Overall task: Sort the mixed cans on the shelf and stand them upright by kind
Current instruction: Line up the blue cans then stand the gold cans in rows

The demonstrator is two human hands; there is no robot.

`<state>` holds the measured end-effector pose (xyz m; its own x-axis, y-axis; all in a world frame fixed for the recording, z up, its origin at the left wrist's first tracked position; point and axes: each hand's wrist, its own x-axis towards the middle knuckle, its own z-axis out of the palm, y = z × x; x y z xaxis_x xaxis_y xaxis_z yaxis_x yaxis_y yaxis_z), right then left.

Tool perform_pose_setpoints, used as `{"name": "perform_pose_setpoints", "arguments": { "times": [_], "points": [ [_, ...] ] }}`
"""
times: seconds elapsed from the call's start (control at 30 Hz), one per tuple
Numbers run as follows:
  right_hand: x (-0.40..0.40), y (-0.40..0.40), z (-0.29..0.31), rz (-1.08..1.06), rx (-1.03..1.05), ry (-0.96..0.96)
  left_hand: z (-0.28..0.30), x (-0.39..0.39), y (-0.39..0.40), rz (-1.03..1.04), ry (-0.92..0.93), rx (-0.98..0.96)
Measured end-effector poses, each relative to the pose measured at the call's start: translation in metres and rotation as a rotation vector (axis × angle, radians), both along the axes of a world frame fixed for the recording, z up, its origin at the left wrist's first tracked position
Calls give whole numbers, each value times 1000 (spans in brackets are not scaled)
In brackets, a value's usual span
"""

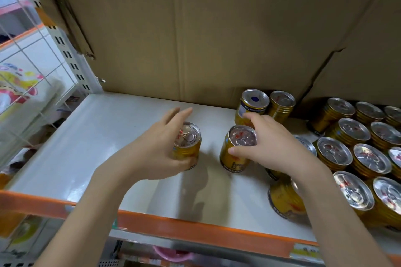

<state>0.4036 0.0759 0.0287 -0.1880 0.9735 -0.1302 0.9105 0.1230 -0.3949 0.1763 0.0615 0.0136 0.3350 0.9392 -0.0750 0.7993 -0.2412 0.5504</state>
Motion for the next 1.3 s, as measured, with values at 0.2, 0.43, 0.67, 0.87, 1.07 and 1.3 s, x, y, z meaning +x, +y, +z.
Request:
{"name": "perform_pose_setpoints", "arguments": {
  "times": [0.2, 0.43, 0.67, 0.87, 1.07, 1.3],
  "points": [
    [-7, -1, 4, 59, 12, -115, -7, 22, 0, 318, 173, 91],
    [0, -4, 3, 44, 184, 15, -1, 31, -1, 335, 163, 189],
    [65, -13, 51, -29, 523, 198, 49, 92, 16, 133, -70, 435],
    [133, -8, 59, -124, 639, 131, 72, 167, 36, -46, -120, 505],
    [164, 8, 44, -73, 508, 101, 53, 201, 52, -77, -7, 389],
    [173, 39, 41, 53, 194, -29, 39, 211, 70, 7, 88, 159]
  ]
}}
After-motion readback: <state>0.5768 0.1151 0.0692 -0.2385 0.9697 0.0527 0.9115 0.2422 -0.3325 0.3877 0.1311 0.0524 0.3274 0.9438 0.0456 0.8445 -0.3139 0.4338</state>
